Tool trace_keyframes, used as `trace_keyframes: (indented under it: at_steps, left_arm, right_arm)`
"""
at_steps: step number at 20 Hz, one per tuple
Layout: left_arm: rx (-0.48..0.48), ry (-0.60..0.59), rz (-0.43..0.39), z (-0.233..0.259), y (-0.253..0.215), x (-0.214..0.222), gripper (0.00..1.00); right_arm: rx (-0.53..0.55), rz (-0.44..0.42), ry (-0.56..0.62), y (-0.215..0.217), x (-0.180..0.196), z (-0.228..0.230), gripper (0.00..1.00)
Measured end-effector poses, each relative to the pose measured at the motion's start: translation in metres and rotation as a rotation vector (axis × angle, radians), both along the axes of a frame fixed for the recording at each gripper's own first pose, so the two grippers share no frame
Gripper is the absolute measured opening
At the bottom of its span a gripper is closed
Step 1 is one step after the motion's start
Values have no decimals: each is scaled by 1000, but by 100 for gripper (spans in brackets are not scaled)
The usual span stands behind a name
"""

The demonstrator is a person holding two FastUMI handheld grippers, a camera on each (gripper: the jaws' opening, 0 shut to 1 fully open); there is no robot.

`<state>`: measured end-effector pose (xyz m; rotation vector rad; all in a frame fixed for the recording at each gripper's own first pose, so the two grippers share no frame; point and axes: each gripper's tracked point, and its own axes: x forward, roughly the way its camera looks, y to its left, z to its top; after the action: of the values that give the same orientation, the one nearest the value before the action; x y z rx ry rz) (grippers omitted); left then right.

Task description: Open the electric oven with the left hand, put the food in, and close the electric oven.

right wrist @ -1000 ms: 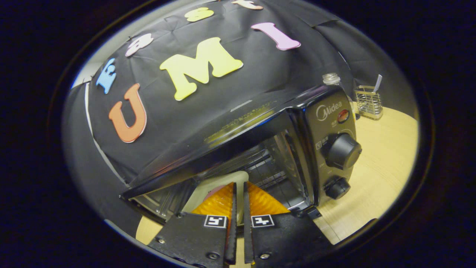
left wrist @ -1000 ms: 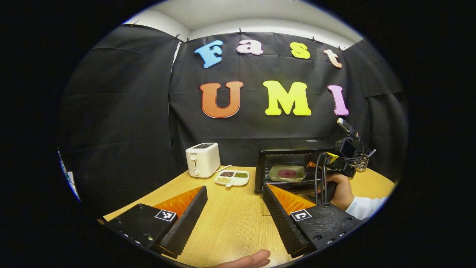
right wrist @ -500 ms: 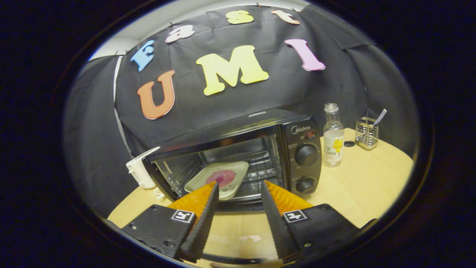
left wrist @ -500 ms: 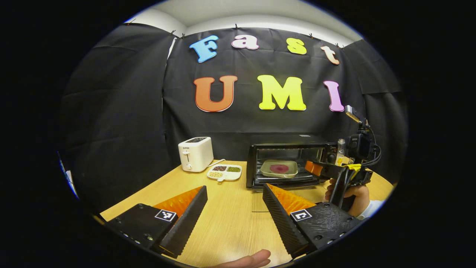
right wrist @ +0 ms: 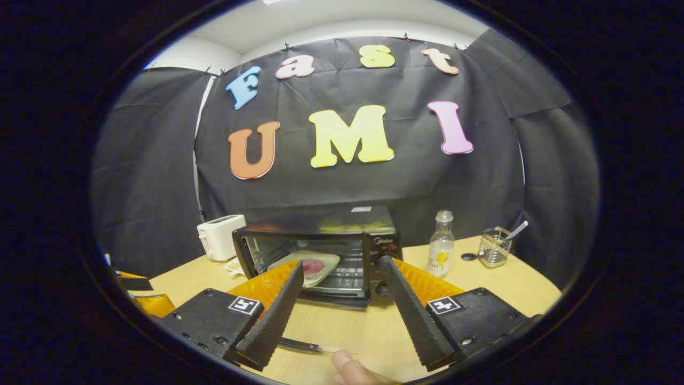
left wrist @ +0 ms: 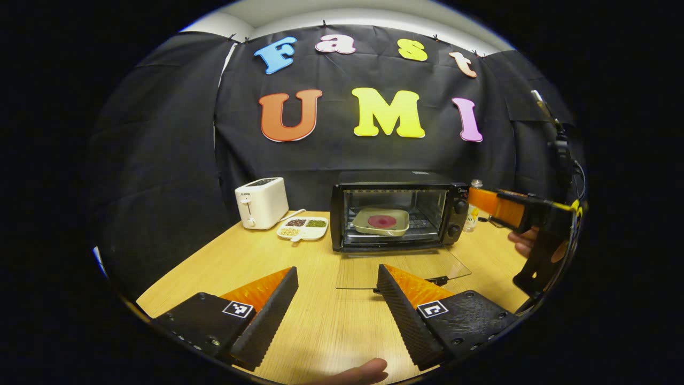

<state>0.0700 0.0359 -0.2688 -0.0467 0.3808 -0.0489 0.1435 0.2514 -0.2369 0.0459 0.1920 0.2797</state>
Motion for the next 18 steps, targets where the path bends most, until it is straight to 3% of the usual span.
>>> trace_keyframes:
  at_steps: [3,5,11,18]
  left_arm:
    - [-9,64,-25,-16,-18,-1,96]
    - [0,83,-42,-23,-30,0,96]
    - [-24,176,-116,-50,-77,0,96]
    - [3,247,-177,-76,-123,9,96]
  right_arm:
    - [-26,-15,-76,-34,-11,42,97]
    - [-42,-70,-119,-66,-15,66,96]
    - [-7,-155,-154,-143,-28,118,96]
    - [-1,-223,-168,-200,-29,129,96]
